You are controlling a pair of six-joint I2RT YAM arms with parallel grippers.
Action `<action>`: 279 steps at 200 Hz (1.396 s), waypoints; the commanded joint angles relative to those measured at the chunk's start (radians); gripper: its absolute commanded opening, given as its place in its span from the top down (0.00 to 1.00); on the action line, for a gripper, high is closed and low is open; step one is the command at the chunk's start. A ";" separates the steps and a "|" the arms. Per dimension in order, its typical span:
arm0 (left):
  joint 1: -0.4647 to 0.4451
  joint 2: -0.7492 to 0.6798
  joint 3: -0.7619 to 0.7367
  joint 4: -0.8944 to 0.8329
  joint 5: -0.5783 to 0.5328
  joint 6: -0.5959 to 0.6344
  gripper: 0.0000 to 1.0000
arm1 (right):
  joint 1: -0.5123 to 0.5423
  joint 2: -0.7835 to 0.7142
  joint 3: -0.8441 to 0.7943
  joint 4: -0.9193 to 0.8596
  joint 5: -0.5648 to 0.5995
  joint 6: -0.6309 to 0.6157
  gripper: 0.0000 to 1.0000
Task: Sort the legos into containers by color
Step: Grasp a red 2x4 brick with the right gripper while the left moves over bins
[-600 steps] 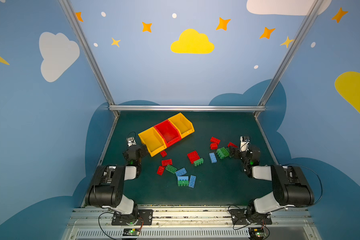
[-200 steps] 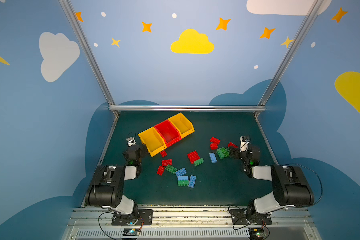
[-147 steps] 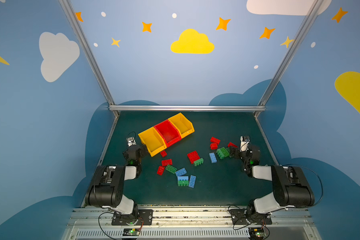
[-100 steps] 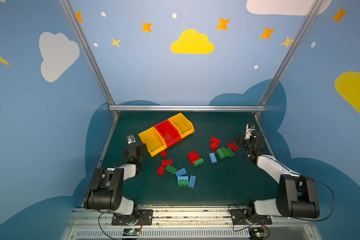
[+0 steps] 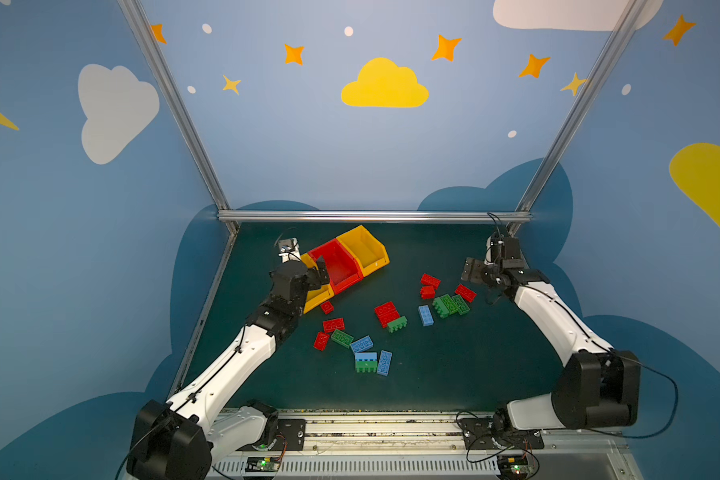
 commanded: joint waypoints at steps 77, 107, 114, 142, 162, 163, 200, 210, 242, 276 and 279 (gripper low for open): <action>-0.121 0.250 0.255 -0.199 0.054 -0.101 0.00 | 0.155 0.369 0.408 -0.367 -0.130 0.265 0.05; -0.121 0.327 0.299 -0.165 0.067 -0.067 0.00 | 0.174 0.453 0.481 -0.413 -0.110 0.319 0.05; -0.122 0.344 0.312 -0.162 0.076 -0.060 0.00 | 0.178 0.471 0.498 -0.425 -0.098 0.325 0.05; -0.121 0.399 0.358 -0.185 0.079 -0.062 0.00 | 0.182 0.538 0.557 -0.469 -0.067 0.364 0.05; -0.119 0.416 0.365 -0.175 0.086 -0.041 0.00 | 0.182 0.564 0.567 -0.474 -0.064 0.387 0.05; -0.120 0.417 0.365 -0.175 0.086 -0.039 0.00 | 0.182 0.565 0.567 -0.474 -0.065 0.389 0.05; -0.121 0.452 0.386 -0.154 0.095 -0.036 0.00 | 0.182 0.596 0.573 -0.471 -0.089 0.400 0.05; -0.120 0.468 0.397 -0.151 0.085 -0.048 0.00 | 0.182 0.617 0.594 -0.485 -0.101 0.400 0.05; -0.121 0.503 0.467 -0.243 0.105 -0.073 0.00 | 0.181 0.669 0.644 -0.493 -0.106 0.394 0.05; -0.121 0.516 0.464 -0.263 0.074 -0.088 0.00 | 0.174 0.738 0.725 -0.538 -0.093 0.383 0.05; -0.121 0.514 0.464 -0.266 0.076 -0.088 0.00 | 0.172 0.741 0.730 -0.537 -0.092 0.383 0.05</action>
